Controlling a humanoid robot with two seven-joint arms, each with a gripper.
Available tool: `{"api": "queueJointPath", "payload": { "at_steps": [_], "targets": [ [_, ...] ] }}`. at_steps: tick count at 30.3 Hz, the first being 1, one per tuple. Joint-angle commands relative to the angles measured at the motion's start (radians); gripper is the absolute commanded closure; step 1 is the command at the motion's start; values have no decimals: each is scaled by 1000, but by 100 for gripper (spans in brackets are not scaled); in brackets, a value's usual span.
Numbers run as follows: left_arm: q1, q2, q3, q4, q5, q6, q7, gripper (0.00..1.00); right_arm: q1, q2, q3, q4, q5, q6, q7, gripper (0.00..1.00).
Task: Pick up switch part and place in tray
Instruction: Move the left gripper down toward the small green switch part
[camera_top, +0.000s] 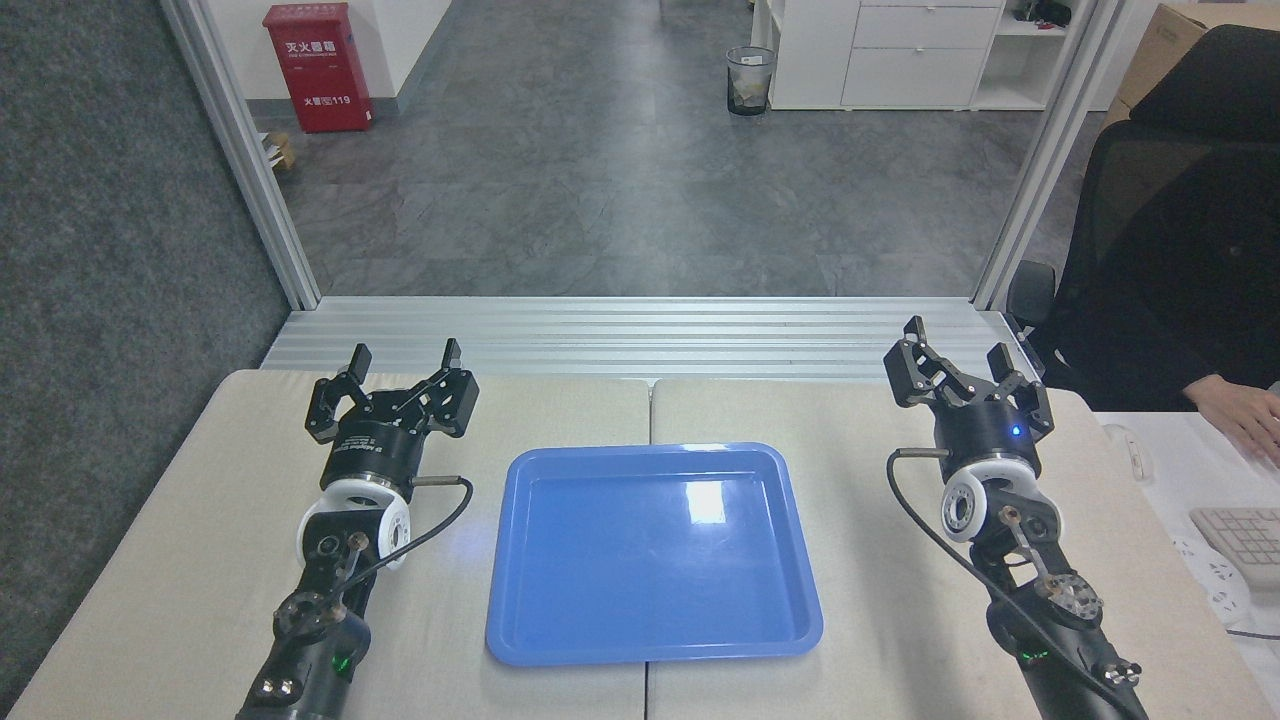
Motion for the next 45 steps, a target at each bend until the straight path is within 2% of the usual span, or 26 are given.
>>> {"api": "queueJointPath", "payload": {
  "at_steps": [1, 17, 29, 40, 45],
  "targets": [
    [4, -3, -14, 29, -2, -2, 5, 1, 0, 0, 0, 0, 0, 0, 1, 0],
    [10, -7, -9, 21, 13, 17, -13, 0, 0, 0, 0, 0, 0, 0, -1, 0],
    [-2, -11, -12, 15, 15, 101, -20, 0, 0, 0, 0, 0, 0, 0, -1, 0],
    [13, -37, -47, 0, -2, 110, -18, 0, 0, 0, 0, 0, 0, 0, 1, 0],
    [26, -29, -55, 10, -4, 107, -17, 0, 0, 0, 0, 0, 0, 0, 1, 0]
  ]
}}
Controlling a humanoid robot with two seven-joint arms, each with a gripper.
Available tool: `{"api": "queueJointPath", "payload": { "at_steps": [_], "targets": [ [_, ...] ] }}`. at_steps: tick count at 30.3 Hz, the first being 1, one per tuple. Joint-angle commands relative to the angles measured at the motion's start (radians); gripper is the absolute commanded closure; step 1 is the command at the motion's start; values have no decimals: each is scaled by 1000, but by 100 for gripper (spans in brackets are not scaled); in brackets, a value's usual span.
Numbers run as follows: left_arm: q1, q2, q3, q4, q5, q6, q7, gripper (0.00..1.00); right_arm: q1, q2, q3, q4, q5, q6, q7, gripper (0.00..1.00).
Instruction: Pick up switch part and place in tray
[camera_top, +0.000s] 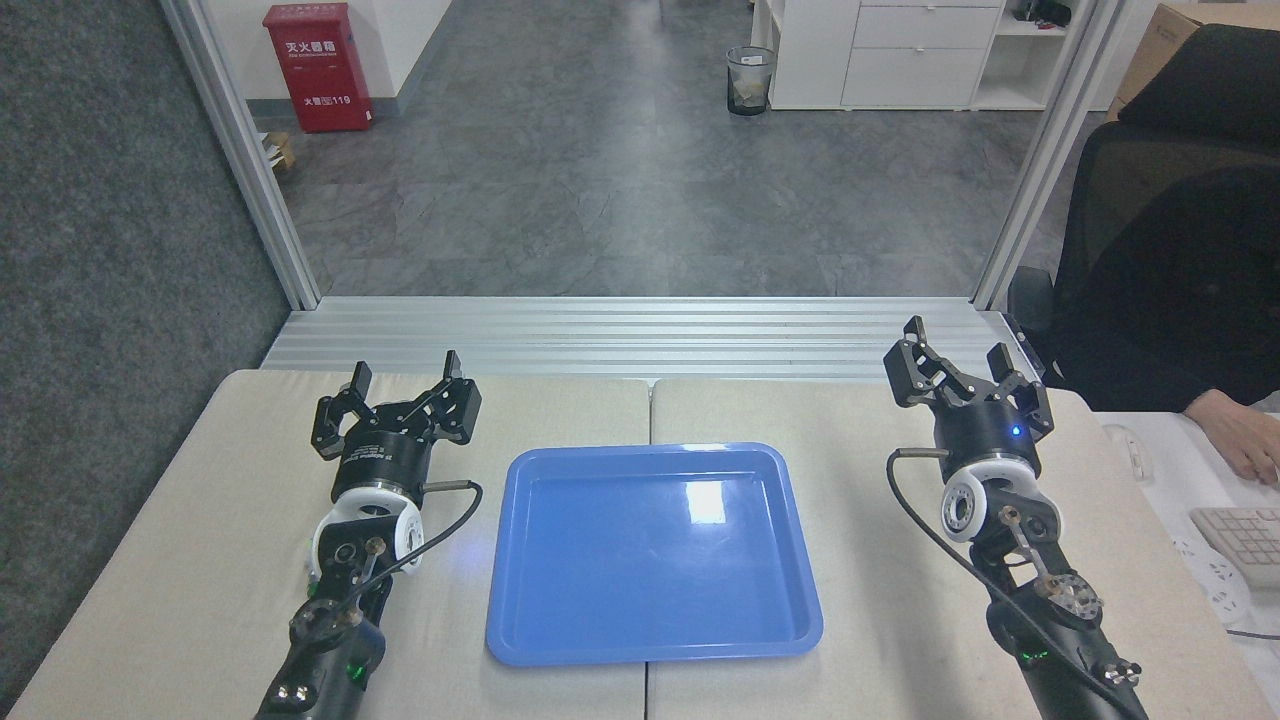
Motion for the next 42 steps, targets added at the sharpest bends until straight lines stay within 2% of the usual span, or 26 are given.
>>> {"api": "queueJointPath", "payload": {
  "at_steps": [1, 9, 37, 42],
  "targets": [
    [14, -9, -32, 5, -10, 0, 4, 0, 0, 0, 0, 0, 0, 0, 1, 0],
    [16, -8, -32, 19, -10, -43, 4, 0, 0, 0, 0, 0, 0, 0, 1, 0],
    [17, 3, -50, 28, -14, -30, 13, 0, 0, 0, 0, 0, 0, 0, -1, 0],
    [62, 23, -81, 100, -149, -18, 66, 0, 0, 0, 0, 0, 0, 0, -1, 0]
  ]
}}
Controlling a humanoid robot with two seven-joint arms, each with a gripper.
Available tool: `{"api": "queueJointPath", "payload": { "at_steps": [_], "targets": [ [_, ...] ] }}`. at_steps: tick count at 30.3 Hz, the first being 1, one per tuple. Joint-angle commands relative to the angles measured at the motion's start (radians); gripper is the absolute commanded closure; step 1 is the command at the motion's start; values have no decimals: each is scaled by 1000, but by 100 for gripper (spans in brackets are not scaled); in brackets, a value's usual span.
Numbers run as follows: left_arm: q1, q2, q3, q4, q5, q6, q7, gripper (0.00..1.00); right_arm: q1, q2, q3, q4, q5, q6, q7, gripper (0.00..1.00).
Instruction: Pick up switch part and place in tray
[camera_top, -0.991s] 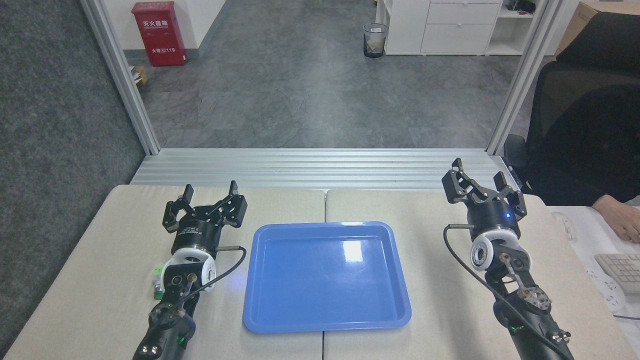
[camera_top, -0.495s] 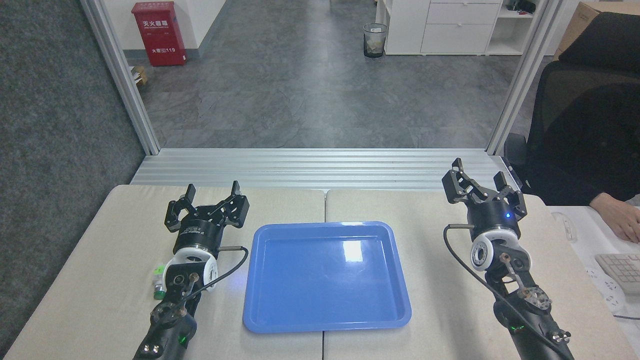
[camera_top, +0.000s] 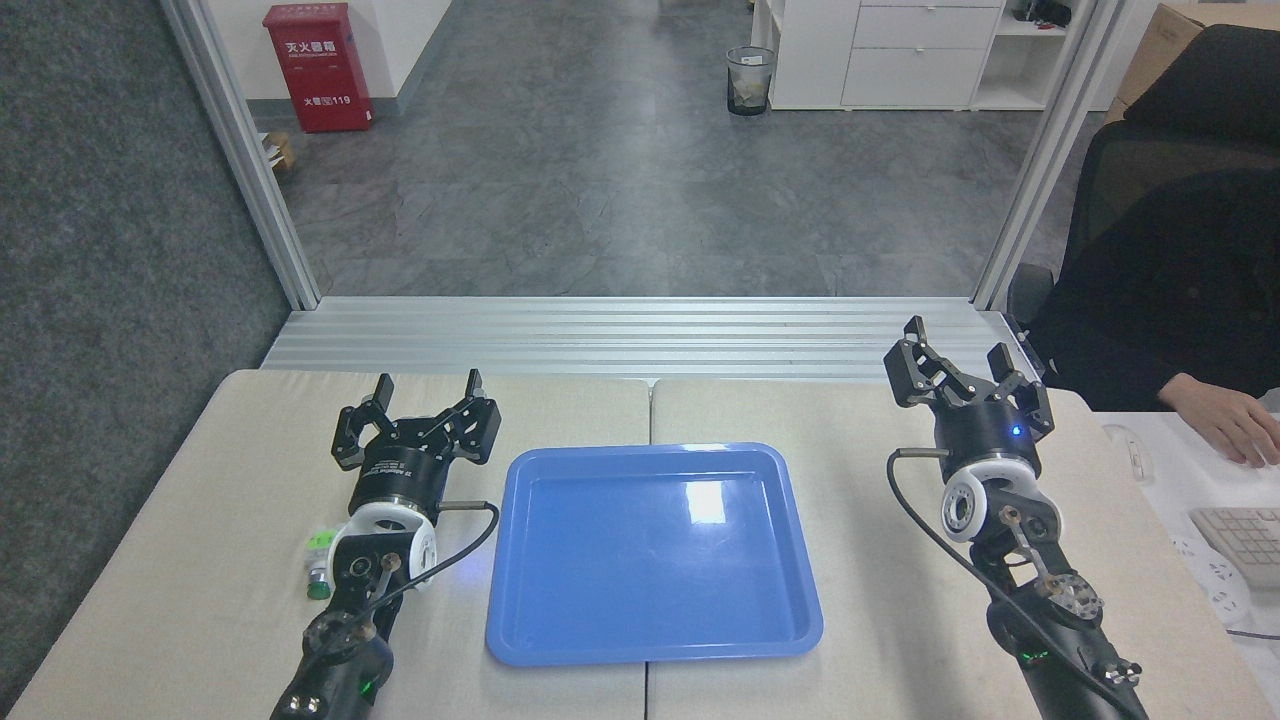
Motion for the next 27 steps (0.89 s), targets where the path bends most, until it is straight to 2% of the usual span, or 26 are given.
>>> {"api": "queueJointPath", "payload": {
  "at_steps": [1, 5, 11, 16, 22, 27],
  "targets": [
    [54, 23, -41, 75, -131, 25, 59, 0, 0, 0, 0, 0, 0, 0, 1, 0],
    [134, 23, -39, 65, -145, 121, 95, 0, 0, 0, 0, 0, 0, 0, 1, 0],
    [154, 20, -32, 63, -130, 207, 98, 0, 0, 0, 0, 0, 0, 0, 1, 0],
    [141, 36, -18, 74, -3, 212, 86, 0, 0, 0, 0, 0, 0, 0, 1, 0],
    [122, 72, -6, 167, 7, 215, 93, 0, 0, 0, 0, 0, 0, 0, 1, 0],
    [145, 82, 91, 164, 7, 215, 95, 0, 0, 0, 0, 0, 0, 0, 1, 0]
  ]
}}
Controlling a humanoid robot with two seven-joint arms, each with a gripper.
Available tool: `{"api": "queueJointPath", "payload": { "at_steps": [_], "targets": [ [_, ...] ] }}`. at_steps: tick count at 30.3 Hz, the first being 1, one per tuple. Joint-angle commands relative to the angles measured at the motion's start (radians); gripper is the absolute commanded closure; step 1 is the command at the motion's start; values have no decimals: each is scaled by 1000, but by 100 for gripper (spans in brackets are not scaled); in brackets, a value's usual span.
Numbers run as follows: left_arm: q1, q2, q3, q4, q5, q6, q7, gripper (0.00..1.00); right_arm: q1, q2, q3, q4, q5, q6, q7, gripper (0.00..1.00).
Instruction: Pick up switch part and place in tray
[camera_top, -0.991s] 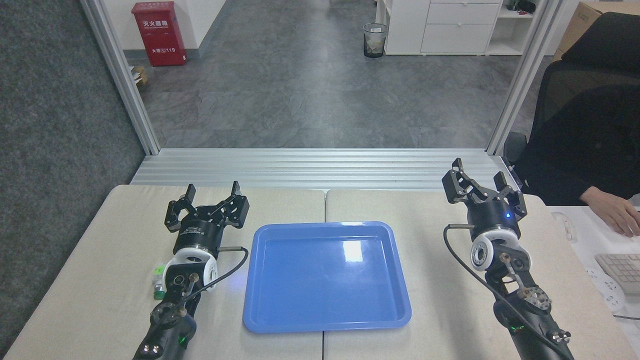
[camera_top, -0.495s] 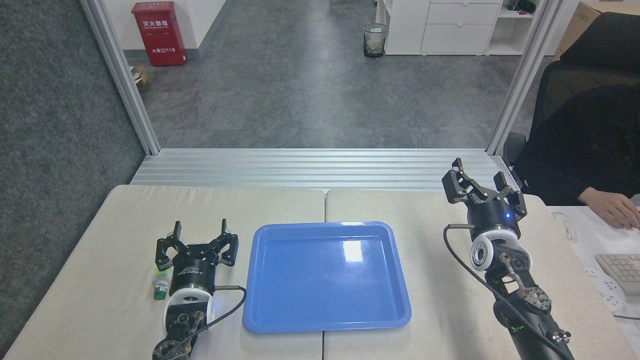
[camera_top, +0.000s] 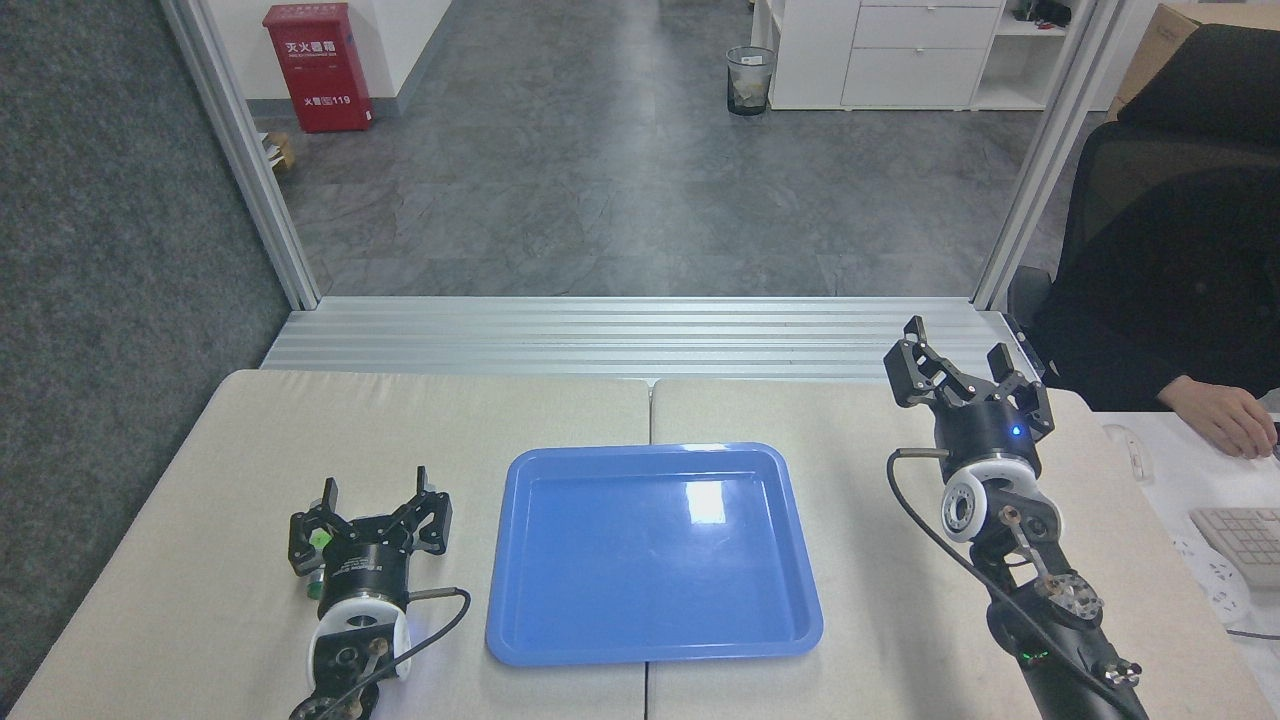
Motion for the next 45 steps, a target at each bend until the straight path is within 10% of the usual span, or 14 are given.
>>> {"api": "queueJointPath", "payload": {
  "at_steps": [1, 15, 21, 45],
  "targets": [
    [16, 44, 105, 73, 26, 1, 4, 0, 0, 0, 0, 0, 0, 0, -1, 0],
    [107, 42, 145, 53, 27, 0, 4, 2, 0, 0, 0, 0, 0, 0, 1, 0],
    [102, 42, 143, 66, 62, -12, -13, 55, 0, 0, 0, 0, 0, 0, -1, 0],
    [125, 65, 142, -130, 68, -71, -208, 93, 0, 0, 0, 0, 0, 0, 1, 0]
  ]
}}
